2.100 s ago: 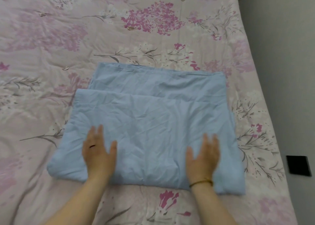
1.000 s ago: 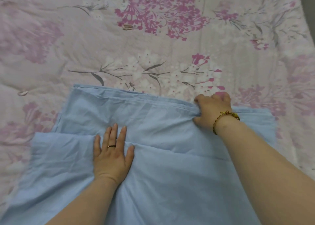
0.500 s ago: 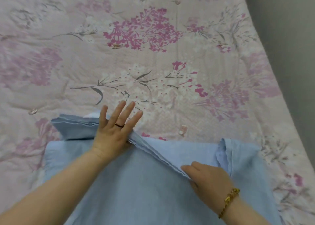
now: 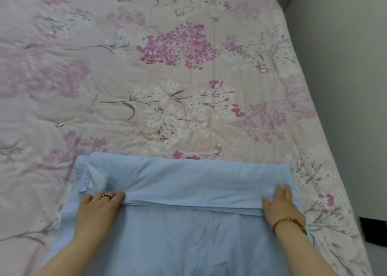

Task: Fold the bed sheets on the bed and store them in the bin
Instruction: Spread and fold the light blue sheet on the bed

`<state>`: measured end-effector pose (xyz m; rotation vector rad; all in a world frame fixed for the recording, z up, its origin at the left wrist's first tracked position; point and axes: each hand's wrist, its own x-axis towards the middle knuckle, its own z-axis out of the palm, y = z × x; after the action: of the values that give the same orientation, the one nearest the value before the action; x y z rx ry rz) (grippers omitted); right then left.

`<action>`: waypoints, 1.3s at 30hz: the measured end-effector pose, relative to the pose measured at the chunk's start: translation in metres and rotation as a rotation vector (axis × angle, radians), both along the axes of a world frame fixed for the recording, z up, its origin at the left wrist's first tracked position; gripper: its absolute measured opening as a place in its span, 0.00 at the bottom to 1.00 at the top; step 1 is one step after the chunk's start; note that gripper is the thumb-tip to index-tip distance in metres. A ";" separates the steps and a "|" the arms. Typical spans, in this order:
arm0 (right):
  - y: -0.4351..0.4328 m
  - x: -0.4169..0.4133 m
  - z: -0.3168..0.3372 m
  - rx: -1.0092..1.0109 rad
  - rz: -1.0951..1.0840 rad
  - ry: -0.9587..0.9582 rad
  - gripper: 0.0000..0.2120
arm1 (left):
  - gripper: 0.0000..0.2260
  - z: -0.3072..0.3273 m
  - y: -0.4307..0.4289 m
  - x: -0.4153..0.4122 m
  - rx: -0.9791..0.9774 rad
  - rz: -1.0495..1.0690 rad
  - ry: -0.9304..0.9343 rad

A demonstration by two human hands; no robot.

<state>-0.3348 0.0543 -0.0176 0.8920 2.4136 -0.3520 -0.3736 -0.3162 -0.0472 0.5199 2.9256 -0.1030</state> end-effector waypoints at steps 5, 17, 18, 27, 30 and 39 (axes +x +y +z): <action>-0.013 -0.005 0.013 0.121 -0.173 -0.035 0.24 | 0.10 0.007 0.008 0.008 0.025 0.242 -0.095; -0.255 -0.087 -0.028 -0.238 0.686 0.115 0.31 | 0.17 0.007 -0.030 0.031 0.304 0.643 -0.286; -0.275 -0.091 -0.034 -0.254 0.729 0.107 0.31 | 0.16 0.007 -0.038 0.027 0.340 0.697 -0.261; -0.355 -0.047 -0.056 -0.375 1.339 0.366 0.21 | 0.20 0.010 -0.085 -0.066 0.946 1.051 -0.196; -0.344 -0.035 -0.060 -0.468 1.142 0.797 0.19 | 0.26 -0.006 -0.084 -0.079 0.757 0.914 -0.340; -0.282 -0.055 -0.103 0.034 0.621 0.565 0.37 | 0.08 -0.004 -0.080 -0.072 0.862 0.948 -0.587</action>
<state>-0.3896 -0.2279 -0.1210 0.0025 3.0534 -0.3508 -0.4453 -0.3965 -0.0510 -0.6775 2.1878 1.1984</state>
